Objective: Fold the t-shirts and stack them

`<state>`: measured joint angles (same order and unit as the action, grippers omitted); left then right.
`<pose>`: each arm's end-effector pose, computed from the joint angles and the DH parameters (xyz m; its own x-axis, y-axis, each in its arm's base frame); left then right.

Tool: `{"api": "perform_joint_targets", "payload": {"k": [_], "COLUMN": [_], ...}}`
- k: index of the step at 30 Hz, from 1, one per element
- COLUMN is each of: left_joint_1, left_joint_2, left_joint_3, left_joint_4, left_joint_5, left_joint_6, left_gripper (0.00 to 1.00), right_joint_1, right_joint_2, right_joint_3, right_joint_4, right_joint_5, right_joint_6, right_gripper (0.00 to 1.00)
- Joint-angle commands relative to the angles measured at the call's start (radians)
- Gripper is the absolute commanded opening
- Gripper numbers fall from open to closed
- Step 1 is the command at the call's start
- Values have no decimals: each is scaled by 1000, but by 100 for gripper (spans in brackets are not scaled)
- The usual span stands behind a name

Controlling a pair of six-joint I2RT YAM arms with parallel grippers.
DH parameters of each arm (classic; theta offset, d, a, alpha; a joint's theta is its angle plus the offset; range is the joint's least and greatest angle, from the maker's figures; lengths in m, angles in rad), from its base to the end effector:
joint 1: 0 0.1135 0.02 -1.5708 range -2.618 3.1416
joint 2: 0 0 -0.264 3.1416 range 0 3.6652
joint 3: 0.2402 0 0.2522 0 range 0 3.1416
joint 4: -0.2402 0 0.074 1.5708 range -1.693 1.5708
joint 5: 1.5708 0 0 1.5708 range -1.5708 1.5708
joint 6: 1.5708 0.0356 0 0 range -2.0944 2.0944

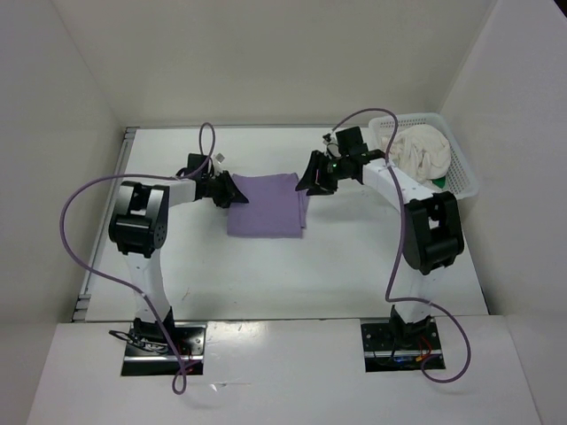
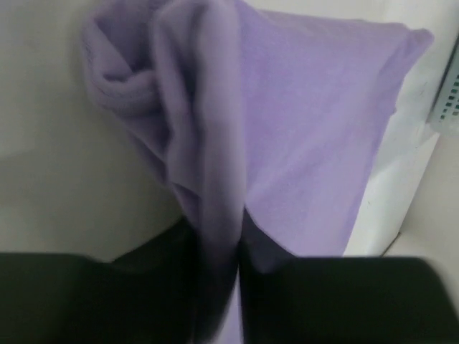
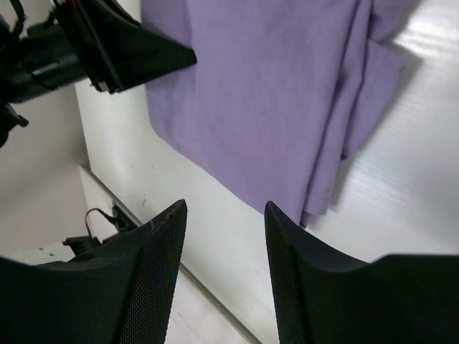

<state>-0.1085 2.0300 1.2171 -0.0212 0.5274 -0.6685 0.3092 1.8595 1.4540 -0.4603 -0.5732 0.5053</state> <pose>0.4150 -0.0632 0.1359 -0.8442 -0.4468 -0.2962 -0.1192 0.6951 -0.7090 0.3859 0.1435 0.2459 -0.9206 0.1329 -0.3671 -0.1654 0.7189 0.6751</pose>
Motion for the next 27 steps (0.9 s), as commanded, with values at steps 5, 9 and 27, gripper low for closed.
{"api": "perform_joint_targets", "payload": {"k": [5, 9, 27], "left_joint_1": [-25, 76, 573], "left_joint_2": [91, 118, 9], "left_joint_3": [108, 284, 176], "left_joint_4": [12, -91, 12], "left_joint_5": [-39, -107, -315], "left_joint_6": [-34, -13, -163], "left_gripper": [12, 9, 100], "right_joint_1": [-28, -39, -58], "right_joint_2": [-129, -169, -237], "right_joint_3": [-139, -198, -256], "right_joint_4": [64, 64, 37], "right_joint_5": [6, 6, -30], "right_joint_6": [-7, -16, -36], "right_gripper": [53, 53, 53]}}
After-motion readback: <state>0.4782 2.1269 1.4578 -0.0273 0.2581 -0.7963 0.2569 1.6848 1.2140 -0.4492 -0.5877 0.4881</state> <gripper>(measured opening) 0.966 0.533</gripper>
